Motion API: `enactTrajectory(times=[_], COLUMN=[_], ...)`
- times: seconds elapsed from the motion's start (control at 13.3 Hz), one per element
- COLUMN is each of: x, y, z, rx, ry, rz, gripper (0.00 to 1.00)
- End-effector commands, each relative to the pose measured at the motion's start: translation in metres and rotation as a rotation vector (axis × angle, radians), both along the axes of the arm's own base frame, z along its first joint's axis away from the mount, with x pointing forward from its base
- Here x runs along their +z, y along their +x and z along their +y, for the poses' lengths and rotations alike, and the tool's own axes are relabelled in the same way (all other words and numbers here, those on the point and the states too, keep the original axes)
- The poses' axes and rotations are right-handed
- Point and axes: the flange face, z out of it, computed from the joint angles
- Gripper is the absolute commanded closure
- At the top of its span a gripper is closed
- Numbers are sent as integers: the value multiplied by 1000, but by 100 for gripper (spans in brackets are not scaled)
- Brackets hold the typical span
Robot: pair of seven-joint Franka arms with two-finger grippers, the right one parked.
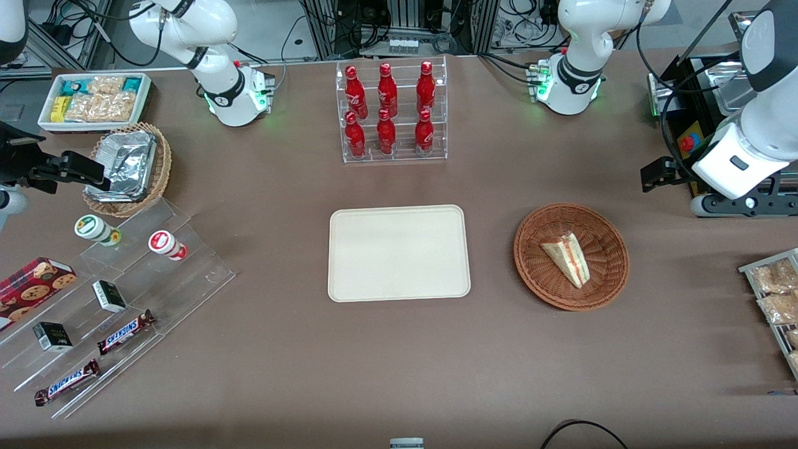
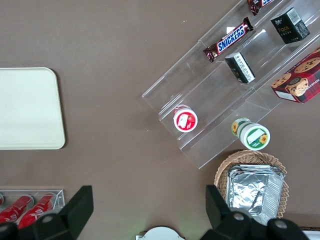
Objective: Place sandwich from basket to tray
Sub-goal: 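Move the left gripper over the wrapped sandwich in the wicker basket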
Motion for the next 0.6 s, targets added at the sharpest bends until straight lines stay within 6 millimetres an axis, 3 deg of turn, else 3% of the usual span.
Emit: enactTrajectory(times=[0.0, 0.22, 0.38, 0.53], x=[6, -30, -47, -81], y=[6, 18, 20, 16], z=[1, -5, -23, -37], rx=[-10, 18, -10, -29], ry=[-18, -6, -16, -10], rz=[-4, 56, 77, 106], gripper=[0, 0, 0, 0])
